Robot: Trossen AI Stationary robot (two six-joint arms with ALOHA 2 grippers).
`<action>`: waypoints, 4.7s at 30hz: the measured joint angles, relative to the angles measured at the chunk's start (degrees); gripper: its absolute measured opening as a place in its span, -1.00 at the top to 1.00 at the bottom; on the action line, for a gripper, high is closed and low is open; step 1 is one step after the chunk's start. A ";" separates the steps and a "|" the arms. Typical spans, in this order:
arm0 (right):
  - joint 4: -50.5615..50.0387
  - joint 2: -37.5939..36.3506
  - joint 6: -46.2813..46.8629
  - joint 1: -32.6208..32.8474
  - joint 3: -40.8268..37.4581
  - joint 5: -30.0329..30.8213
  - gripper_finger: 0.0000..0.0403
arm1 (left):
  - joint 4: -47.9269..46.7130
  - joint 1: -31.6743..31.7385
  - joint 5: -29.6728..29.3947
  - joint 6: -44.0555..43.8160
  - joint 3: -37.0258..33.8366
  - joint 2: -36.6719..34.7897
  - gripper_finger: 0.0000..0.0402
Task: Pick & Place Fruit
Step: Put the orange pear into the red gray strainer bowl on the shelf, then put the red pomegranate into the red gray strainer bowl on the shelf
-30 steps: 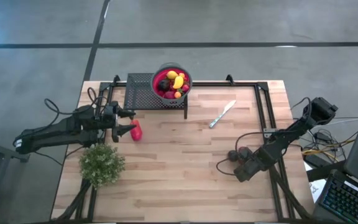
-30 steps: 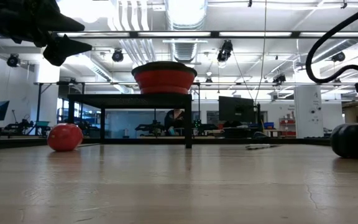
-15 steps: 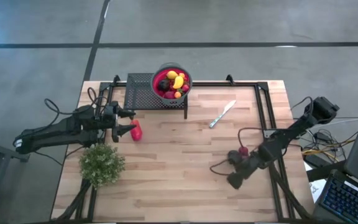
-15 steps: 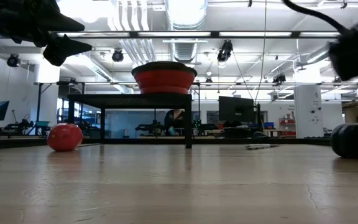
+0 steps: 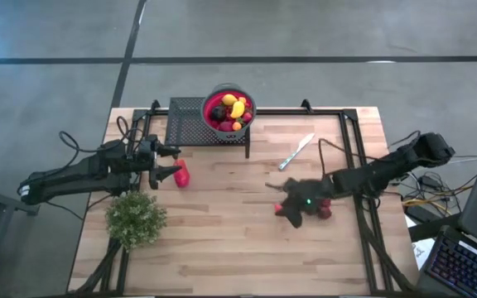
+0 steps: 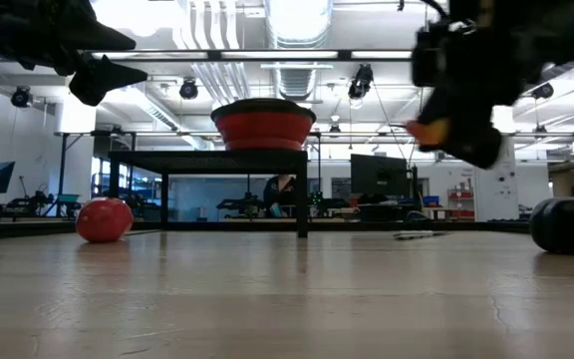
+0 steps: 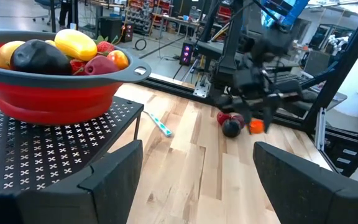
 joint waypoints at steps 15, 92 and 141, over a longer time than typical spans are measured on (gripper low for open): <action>-3.11 0.00 -35.46 -19.35 20.94 -1.92 0.32 | 0.00 -0.01 0.00 -0.01 0.01 0.00 -0.55; -39.31 -7.69 -42.66 -14.77 28.88 1.73 0.61 | 0.01 0.00 0.00 -0.49 -0.01 -0.01 -0.55; -72.80 -8.59 15.32 8.62 19.02 0.78 -0.05 | 0.07 -0.02 -0.46 1.08 -0.01 0.00 -0.55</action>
